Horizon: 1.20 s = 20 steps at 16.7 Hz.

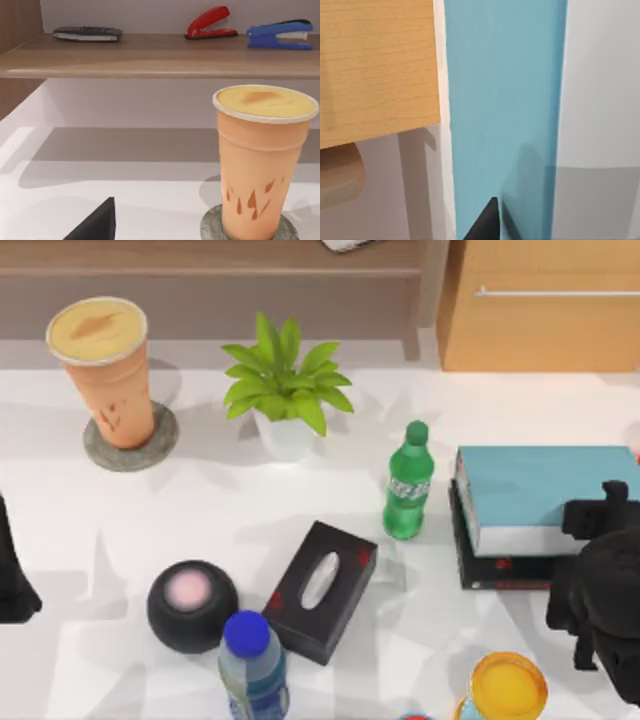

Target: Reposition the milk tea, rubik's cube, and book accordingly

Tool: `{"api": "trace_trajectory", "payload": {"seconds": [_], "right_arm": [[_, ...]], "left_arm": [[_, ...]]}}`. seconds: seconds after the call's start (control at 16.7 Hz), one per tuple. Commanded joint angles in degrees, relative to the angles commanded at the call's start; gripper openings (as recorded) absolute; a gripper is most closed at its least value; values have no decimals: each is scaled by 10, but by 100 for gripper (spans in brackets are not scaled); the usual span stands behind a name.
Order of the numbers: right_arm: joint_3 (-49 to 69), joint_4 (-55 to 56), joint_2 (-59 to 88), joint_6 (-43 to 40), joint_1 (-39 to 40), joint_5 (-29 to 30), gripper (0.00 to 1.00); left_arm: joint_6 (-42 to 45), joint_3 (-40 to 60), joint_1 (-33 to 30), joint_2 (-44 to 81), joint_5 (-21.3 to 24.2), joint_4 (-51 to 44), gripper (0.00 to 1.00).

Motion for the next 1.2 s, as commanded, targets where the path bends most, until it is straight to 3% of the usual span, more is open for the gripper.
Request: {"api": "trace_trajectory", "payload": {"seconds": [0.72,1.2], "right_arm": [[6,14,17,-5,-8,-6,0],[6,14,17,-5,-8,-6,60]], "left_arm": [[0,0,0,0,0,0,100],[0,0,0,0,0,0,100]]}}
